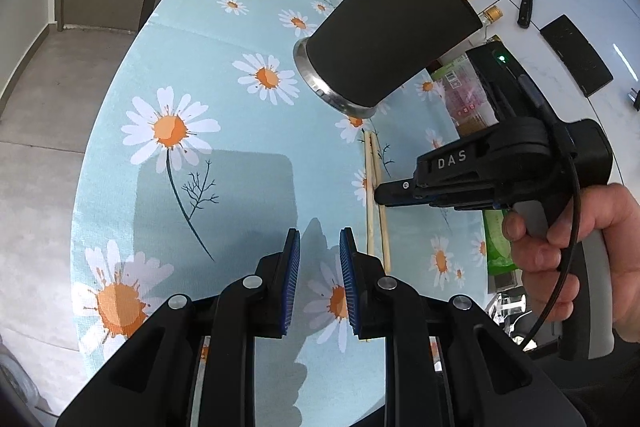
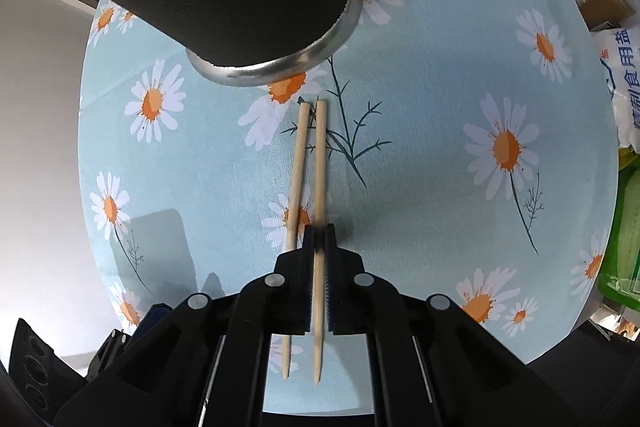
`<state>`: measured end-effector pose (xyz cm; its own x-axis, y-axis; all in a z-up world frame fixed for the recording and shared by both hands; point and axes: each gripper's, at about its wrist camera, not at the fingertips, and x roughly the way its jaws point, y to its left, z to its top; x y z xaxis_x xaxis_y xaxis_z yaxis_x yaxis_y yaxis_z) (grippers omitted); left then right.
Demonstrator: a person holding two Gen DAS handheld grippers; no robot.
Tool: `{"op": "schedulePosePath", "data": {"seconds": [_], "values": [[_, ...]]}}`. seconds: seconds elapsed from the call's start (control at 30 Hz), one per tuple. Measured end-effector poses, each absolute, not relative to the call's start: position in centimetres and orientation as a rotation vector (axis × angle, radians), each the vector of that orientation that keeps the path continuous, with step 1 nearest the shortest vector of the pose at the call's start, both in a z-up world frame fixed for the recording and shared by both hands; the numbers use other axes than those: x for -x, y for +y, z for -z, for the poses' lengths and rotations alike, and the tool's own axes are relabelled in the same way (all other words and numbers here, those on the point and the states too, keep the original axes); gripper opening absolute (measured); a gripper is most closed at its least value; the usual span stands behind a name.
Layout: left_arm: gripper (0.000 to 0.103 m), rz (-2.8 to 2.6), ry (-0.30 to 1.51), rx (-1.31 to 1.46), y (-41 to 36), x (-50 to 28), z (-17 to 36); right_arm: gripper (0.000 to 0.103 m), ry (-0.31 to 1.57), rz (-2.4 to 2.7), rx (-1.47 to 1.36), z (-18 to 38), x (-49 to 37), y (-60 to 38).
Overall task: Organize utensils
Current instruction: 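Close the right tool on one wooden chopstick lying on the cloth, then close the left tool on the last chopstick while the right tool holds its chopstick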
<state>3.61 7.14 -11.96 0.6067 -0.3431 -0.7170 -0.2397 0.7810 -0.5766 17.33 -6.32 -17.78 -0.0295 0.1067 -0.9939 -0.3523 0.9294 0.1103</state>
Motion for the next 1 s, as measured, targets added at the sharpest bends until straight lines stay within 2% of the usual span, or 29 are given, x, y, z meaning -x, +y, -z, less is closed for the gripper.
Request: {"op": "schedulePosePath", "data": {"seconds": [0.27, 0.83, 1.0], "values": [[0.020, 0.054, 0.952, 0.662, 6.2, -4.3, 11.3, 0.005, 1.575, -0.453, 0.112, 17.1, -18.0, -8.8], [0.020, -0.043, 1.061, 0.423, 2.0, -9.1, 7.4, 0.005, 1.335, -0.732, -0.015, 9.5, -19.7, -17.6], [0.020, -0.052, 1.107, 0.337, 0.5, -10.8, 7.7, 0.006, 1.222, -0.766, 0.045, 8.1, -19.1, -19.1]]}}
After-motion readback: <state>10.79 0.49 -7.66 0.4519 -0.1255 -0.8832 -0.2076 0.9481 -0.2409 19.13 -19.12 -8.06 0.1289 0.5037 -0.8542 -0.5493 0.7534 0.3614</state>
